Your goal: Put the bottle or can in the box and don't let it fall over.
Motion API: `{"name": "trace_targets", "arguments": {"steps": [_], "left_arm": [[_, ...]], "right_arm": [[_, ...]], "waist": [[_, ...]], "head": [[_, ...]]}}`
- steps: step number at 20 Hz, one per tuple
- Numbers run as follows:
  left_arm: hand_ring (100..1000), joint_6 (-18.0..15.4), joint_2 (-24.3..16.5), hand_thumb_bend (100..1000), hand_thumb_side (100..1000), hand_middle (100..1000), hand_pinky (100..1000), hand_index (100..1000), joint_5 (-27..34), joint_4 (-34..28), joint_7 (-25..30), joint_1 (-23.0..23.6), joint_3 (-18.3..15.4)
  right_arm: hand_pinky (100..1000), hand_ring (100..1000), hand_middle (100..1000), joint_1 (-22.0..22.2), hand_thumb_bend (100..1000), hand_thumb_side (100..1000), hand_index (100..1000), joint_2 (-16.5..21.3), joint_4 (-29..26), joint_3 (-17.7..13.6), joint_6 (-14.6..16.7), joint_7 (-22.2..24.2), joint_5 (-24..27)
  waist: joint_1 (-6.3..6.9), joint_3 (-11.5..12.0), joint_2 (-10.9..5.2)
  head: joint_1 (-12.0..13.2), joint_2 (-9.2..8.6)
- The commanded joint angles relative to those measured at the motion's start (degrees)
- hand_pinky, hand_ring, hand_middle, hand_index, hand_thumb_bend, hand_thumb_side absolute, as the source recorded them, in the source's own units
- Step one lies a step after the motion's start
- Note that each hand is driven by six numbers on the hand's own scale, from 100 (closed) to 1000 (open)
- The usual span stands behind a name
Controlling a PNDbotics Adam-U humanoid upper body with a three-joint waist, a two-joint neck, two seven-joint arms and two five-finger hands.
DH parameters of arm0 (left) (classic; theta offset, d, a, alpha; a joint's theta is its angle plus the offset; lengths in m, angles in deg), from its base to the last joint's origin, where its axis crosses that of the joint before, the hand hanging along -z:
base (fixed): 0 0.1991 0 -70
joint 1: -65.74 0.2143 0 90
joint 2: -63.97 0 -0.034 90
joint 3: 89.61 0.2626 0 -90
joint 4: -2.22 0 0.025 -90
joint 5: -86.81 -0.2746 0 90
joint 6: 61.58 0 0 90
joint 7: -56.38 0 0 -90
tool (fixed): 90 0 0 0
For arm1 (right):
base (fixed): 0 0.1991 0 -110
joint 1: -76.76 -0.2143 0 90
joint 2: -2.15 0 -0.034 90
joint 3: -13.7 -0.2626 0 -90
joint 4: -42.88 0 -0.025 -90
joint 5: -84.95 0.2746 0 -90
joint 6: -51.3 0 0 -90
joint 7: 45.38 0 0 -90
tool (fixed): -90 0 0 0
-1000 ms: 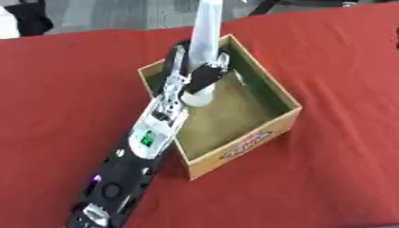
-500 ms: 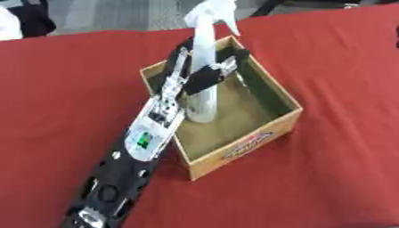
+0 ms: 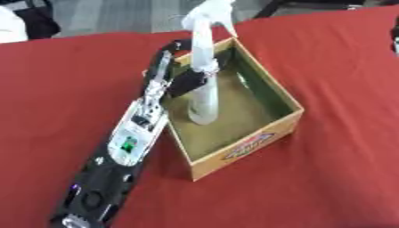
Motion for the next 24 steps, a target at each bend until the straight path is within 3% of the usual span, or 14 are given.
{"name": "trace_targets", "arguments": {"steps": [1,15,24], "left_arm": [[981,0.4,-2.3,678,534,797,890,836,0.4,-3.5,0.2,0.4,-0.2],[976,3.1,-12.3,652,539,795,891,836,5.1,-19.2,0.4,8.9,-2.5],[972,3.3,-18.8,606,518,787,884,833,8.0,-27.6,-4.0,16.8,-10.3]], "right_arm": [[950,913,849,-0.1,129,428,933,2.0,-1.1,-0.7,-0.1,-0.4,-0.5],[950,912,849,1.1,124,431,933,3.2,-1.0,-1.3,0.0,-1.0,-0.7],[949,913,849,1.6,122,435,933,3.6,-1.1,-1.6,0.0,-1.3,-0.8]], "waist": [[-0.20,0.4,-1.57],[0.41,2.0,-2.00],[0.03,2.7,-1.73]], "head": [[-0.7,-0.26],[-2.4,0.13],[-2.2,-0.25]]}}
